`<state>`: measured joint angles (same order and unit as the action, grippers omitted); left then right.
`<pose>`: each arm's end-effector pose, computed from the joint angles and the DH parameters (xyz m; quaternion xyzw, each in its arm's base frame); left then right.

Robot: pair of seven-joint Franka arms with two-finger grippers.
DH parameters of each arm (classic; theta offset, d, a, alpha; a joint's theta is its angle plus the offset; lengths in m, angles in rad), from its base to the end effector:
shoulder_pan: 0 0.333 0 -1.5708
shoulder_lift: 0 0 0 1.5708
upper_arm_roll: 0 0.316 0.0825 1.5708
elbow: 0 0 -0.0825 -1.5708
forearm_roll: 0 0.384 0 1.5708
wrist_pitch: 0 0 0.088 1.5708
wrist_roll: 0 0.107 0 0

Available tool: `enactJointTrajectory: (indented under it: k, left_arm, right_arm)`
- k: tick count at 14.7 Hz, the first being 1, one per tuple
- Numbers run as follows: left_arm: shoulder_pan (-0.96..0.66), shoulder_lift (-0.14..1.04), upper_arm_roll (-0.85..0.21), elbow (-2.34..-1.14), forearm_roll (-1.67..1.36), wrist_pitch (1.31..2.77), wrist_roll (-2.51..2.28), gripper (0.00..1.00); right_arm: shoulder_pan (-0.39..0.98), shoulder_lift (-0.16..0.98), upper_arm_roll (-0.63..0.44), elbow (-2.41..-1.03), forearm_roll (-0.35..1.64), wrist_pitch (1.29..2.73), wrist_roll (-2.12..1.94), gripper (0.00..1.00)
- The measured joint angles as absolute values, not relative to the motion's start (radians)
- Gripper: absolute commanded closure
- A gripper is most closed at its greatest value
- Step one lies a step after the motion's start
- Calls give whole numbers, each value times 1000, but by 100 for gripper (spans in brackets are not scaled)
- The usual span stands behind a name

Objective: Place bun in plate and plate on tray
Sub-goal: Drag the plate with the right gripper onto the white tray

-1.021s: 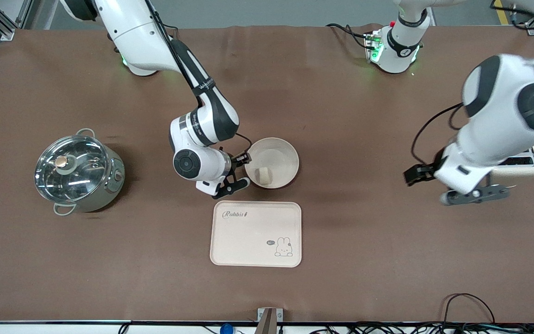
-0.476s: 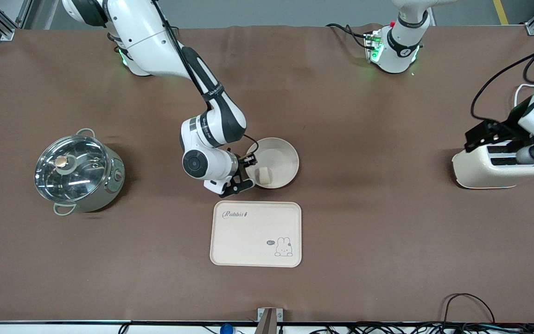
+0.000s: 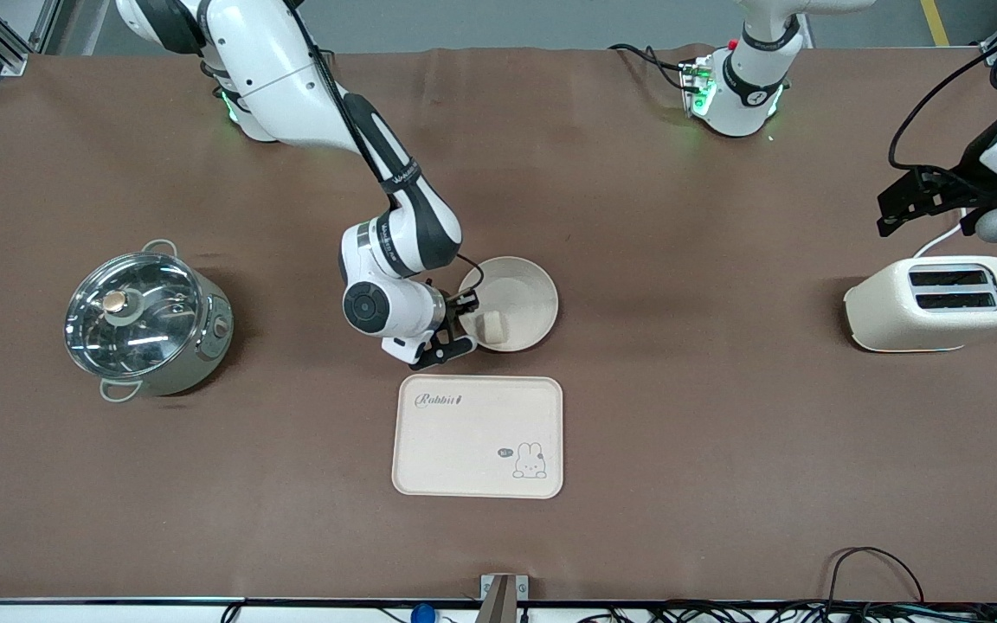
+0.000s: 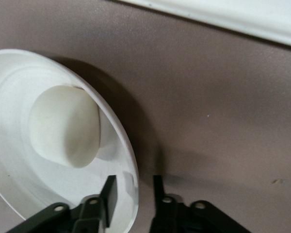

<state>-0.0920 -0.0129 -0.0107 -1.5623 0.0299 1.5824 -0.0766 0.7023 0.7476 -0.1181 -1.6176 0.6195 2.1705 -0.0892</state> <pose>0.5495 -0.0535 0.6367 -0.9997 0.0130 -0.0178 0.0135 0.5450 0.3976 0.1766 -0.9665 -0.1436 0.1311 0.1675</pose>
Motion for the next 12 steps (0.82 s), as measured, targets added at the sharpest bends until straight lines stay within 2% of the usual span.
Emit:
enactJointTrajectory:
  k: [1,6,12]
  left_arm:
    - [-92,-10,-10,-1561,30,1587,-77,0]
    - [-76,11,1,-1544,30,1589,-75,0]
    - [-23,27,10,-1542,22,1589,82,0]
  right_arm:
    - [702,748,-118,-1618,621,2173,-89,82]
    - [702,748,-123,-1617,623,2176,-89,88]
    - [699,748,-130,-1617,626,2176,-89,91]
